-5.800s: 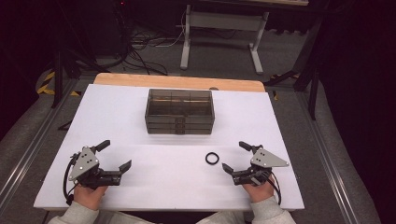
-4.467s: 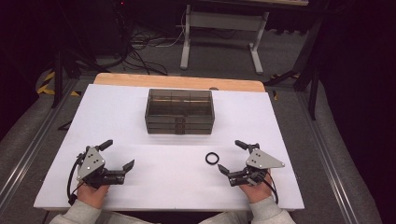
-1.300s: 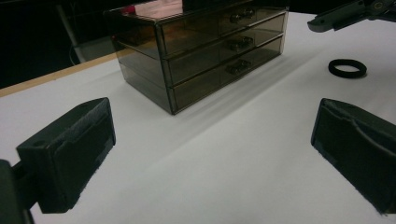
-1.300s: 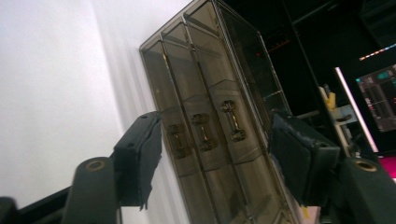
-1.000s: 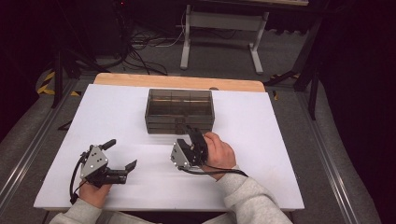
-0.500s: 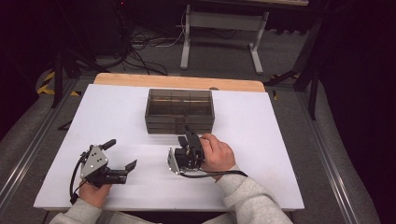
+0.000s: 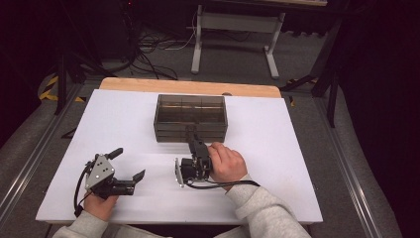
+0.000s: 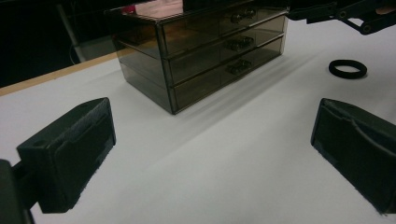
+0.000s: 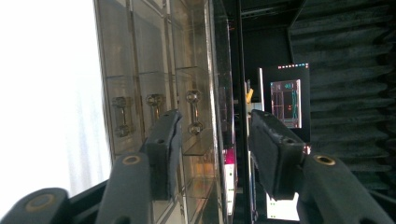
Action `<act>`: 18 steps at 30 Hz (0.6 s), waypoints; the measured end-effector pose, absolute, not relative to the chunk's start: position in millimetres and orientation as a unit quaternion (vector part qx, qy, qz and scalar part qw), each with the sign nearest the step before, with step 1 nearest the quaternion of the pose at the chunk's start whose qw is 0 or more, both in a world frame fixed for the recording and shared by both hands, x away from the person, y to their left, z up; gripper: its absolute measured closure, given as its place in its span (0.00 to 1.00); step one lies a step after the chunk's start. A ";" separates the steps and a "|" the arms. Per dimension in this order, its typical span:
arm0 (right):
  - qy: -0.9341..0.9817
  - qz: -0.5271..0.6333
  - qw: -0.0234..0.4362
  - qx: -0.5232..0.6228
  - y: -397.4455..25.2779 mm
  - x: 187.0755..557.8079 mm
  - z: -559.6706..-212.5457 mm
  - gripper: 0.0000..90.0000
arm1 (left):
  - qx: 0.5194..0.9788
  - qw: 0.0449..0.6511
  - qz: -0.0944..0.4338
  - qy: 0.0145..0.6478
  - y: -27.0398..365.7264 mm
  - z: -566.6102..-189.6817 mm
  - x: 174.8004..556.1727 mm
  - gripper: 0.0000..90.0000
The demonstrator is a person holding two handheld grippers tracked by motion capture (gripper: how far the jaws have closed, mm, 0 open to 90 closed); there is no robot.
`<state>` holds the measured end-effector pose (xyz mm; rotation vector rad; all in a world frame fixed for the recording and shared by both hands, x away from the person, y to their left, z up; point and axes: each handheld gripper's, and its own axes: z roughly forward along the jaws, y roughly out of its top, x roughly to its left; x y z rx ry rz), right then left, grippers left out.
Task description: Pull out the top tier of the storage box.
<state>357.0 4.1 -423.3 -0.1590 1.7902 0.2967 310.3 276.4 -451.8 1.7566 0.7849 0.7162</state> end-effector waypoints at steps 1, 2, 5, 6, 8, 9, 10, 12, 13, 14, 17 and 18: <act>0.776 0.124 0.615 -0.070 4.5 357.1 -424.5 0.63 | 0.732 0.518 0.299 0.327 276.4 -451.8 310.3 0.01; 0.775 0.122 0.615 -0.072 4.9 357.5 -425.4 0.63 | 0.732 0.518 0.298 0.327 276.4 -451.8 310.3 0.01; 0.773 0.112 0.620 -0.075 6.8 358.8 -429.1 0.63 | 0.732 0.518 0.299 0.327 276.3 -451.8 310.3 0.01; 0.773 0.110 0.621 -0.075 7.1 359.0 -429.9 0.63 | 0.732 0.518 0.299 0.327 276.3 -451.8 310.3 0.01; 0.772 0.106 0.621 -0.078 8.2 360.1 -431.8 0.64 | 0.733 0.517 0.298 0.327 276.2 -451.8 310.3 0.01; 0.773 0.104 0.620 -0.078 8.6 361.3 -432.5 0.64 | 0.733 0.517 0.298 0.327 276.1 -451.8 310.3 0.01; 0.775 0.103 0.619 -0.077 8.9 362.3 -433.3 0.64 | 0.733 0.517 0.298 0.327 276.1 -451.8 310.2 0.01; 0.774 0.094 0.622 -0.077 9.3 365.5 -435.6 0.66 | 0.733 0.517 0.298 0.327 276.1 -451.8 310.2 0.01; 0.773 0.092 0.623 -0.076 9.3 366.5 -436.2 0.67 | 0.733 0.517 0.298 0.327 276.2 -451.8 310.2 0.01; 0.773 0.088 0.624 -0.074 9.3 368.2 -437.0 0.68 | 0.733 0.517 0.298 0.327 276.2 -451.8 310.2 0.01; 0.771 0.083 0.628 -0.069 9.2 372.0 -438.9 0.69 | 0.733 0.517 0.298 0.326 276.0 -451.8 310.2 0.01; 0.770 0.081 0.629 -0.065 9.3 372.9 -439.7 0.70 | 0.733 0.517 0.298 0.326 276.0 -451.8 310.2 0.01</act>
